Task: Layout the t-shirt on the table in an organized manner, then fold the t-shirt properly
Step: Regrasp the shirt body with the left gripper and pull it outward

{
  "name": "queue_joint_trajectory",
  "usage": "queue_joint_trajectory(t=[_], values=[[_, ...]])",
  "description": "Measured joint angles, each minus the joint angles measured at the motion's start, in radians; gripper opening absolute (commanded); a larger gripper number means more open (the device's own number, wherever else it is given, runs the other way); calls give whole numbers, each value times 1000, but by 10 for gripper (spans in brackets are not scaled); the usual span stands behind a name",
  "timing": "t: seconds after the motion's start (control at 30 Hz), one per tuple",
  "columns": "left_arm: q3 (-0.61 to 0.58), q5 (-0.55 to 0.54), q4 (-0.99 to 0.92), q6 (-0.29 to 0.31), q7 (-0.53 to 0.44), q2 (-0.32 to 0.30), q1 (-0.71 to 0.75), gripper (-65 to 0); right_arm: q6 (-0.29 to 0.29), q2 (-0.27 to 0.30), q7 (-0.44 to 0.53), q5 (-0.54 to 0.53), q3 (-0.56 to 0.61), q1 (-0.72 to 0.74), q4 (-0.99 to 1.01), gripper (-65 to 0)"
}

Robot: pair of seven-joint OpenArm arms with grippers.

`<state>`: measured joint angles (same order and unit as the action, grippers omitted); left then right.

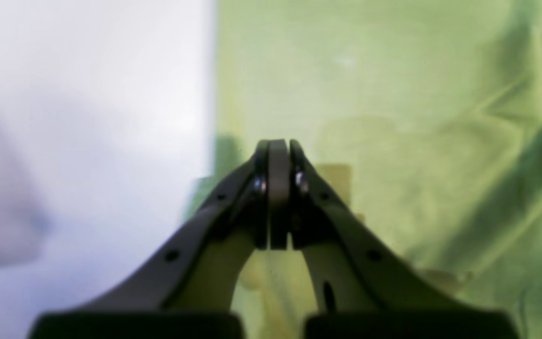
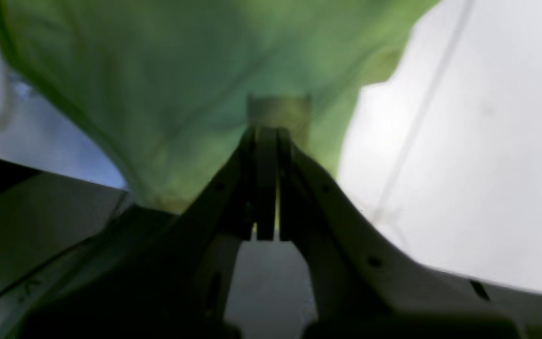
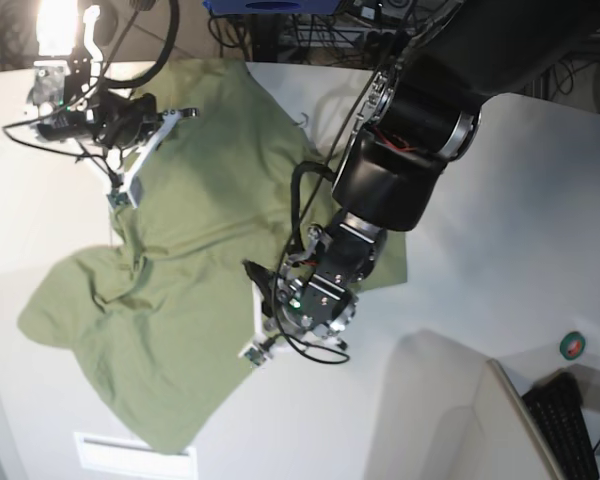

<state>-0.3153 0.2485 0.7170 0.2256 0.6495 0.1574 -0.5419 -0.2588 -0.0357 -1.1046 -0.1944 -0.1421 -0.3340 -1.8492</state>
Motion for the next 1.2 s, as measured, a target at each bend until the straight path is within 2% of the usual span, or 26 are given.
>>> queue_joint_trajectory(t=[0.13,0.2,0.47,0.6,0.77,0.83,0.93,0.97,1.07,1.1,1.2], values=[[1,8,-137,-2,-84,-11,-27,-650,-1,1,13,3,0,-15,63,-650],[2,9,-176,-5,-89,-16,-43,-650,0,0,12,6,0,-19,106,-650],[-2,13,-193,-9,-112,-7,-18,-650,-2,-18,123,-6,-2,-13,273,-650],[-80,3,-174,-18,-167,-37,19,-650,-15,23,135,-63,-5,4,320,-650],[-89,-18,-132,-16,-209,-73,60,-650,-41,73,190,-126,-64,95,432,-650],[-89,-16,-25,-16,-143,-106,114,-650,-50,112,198,-145,-81,145,483,-650],[-85,6,193,-18,31,-161,216,-650,-48,174,219,-105,-97,237,570,-650],[-85,13,266,-19,63,-176,263,-650,-48,193,218,-91,-97,267,597,-650],[-88,12,451,-10,207,-185,368,-650,-41,219,173,-95,-95,338,673,-650],[-89,5,502,-8,235,-182,406,-650,-41,228,144,-108,-93,365,700,-650],[-92,2,623,0,288,-179,503,-650,-41,243,151,-116,-85,461,797,-650]])
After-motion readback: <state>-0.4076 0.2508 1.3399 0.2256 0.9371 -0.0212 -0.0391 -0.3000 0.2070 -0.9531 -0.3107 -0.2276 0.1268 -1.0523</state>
